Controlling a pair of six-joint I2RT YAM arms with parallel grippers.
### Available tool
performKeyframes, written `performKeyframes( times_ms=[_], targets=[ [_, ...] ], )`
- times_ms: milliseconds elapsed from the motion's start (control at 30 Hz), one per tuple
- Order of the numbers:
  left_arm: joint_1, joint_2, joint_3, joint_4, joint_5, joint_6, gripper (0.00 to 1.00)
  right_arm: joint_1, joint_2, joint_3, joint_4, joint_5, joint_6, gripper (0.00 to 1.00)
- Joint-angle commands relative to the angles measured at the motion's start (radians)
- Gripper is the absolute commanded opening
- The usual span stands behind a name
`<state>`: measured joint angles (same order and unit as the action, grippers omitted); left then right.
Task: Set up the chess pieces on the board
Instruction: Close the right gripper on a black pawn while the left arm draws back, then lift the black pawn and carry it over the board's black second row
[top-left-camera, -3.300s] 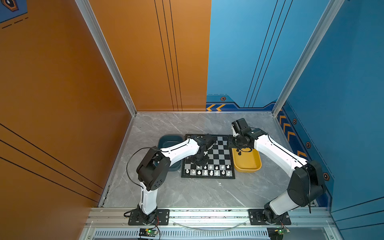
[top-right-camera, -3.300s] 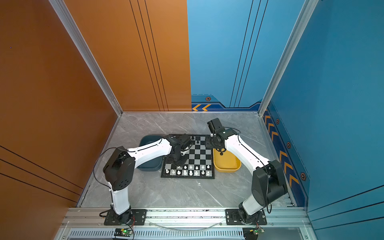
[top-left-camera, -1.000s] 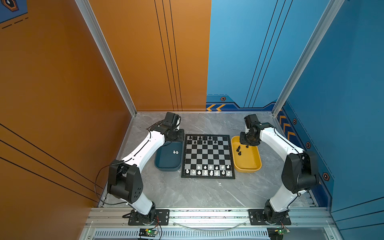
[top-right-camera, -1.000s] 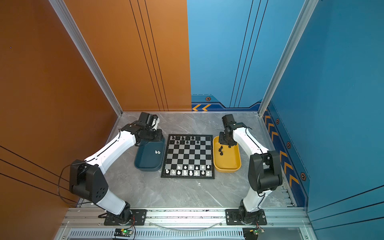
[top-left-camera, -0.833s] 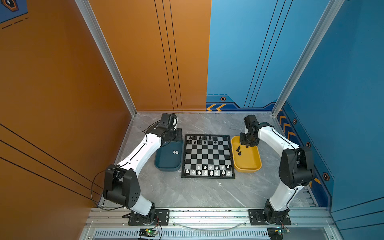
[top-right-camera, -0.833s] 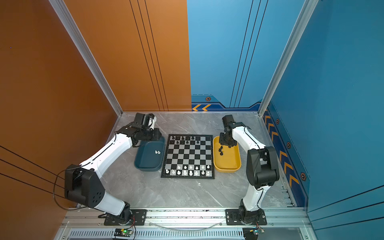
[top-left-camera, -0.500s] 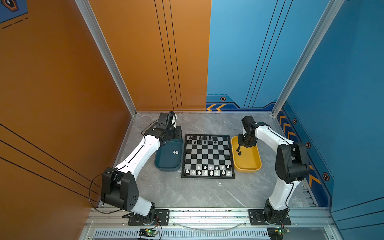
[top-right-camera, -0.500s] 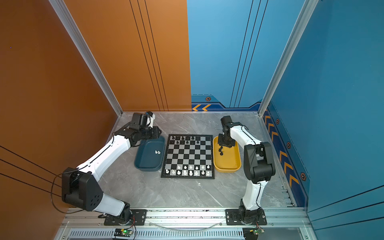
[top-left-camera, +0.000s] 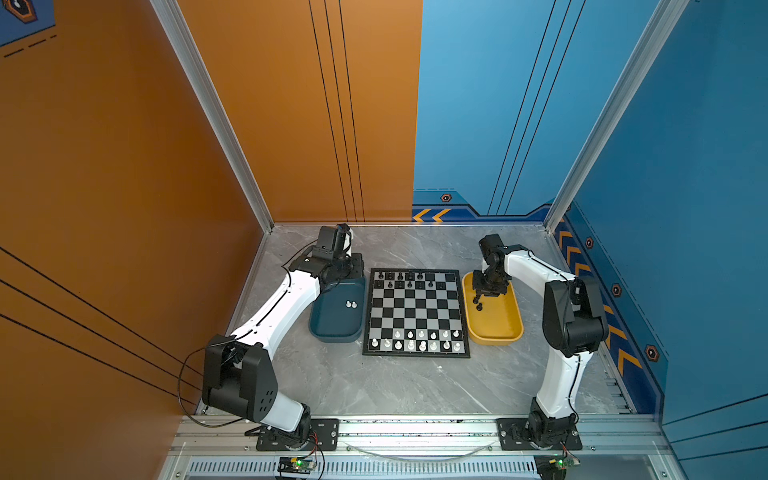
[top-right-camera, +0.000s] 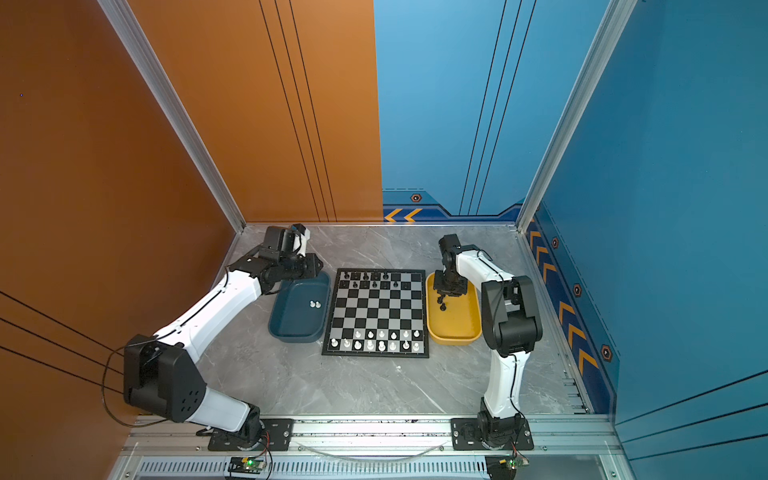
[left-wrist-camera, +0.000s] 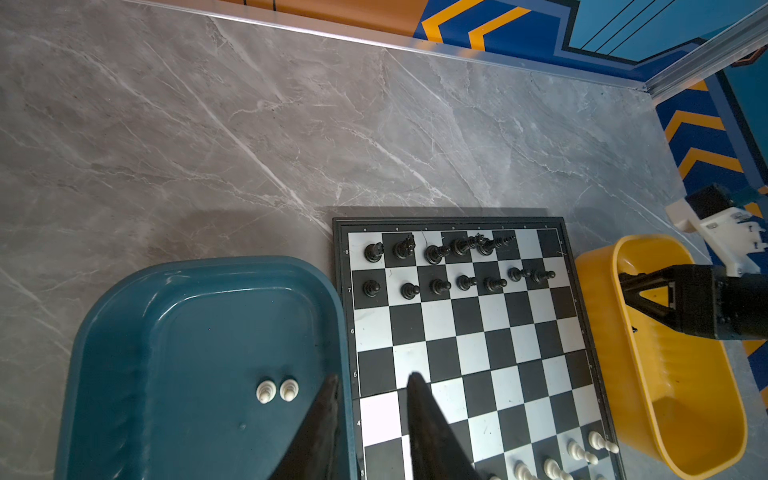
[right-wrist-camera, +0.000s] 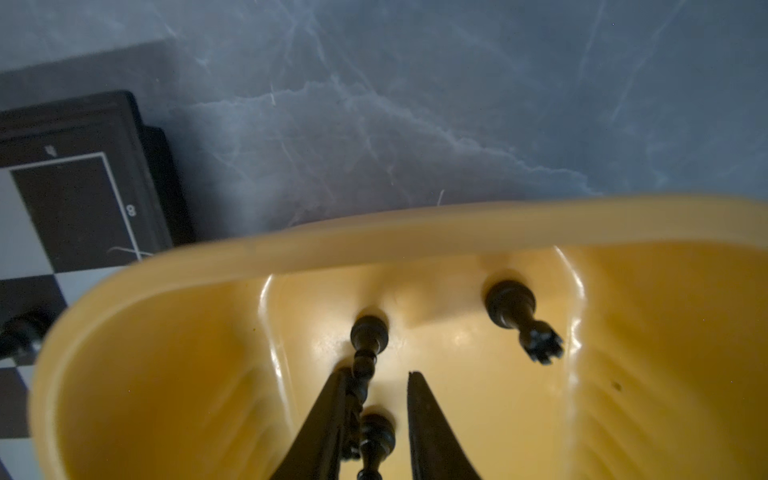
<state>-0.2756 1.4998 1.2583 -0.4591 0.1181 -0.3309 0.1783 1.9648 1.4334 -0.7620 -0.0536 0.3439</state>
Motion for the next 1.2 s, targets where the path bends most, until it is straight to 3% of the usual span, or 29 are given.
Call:
performKeyframes(
  times_ms=[0,667,900,1167],
  targets=[
    [0.007,-0.020,-0.014,0.016,0.017,-0.008,0.30,-0.002,0.016,0.028,0.013,-0.014,0.001,0.28],
    [0.003,-0.009,-0.010,0.014,0.028,-0.007,0.30,-0.003,0.046,0.041,0.018,-0.032,0.003,0.21],
    [0.001,-0.005,-0.007,0.015,0.030,-0.008,0.30,-0.003,0.049,0.041,0.019,-0.031,0.006,0.16],
    [-0.001,-0.006,-0.009,0.014,0.031,-0.008,0.30,-0.003,0.046,0.042,0.017,-0.030,0.007,0.03]
  ],
)
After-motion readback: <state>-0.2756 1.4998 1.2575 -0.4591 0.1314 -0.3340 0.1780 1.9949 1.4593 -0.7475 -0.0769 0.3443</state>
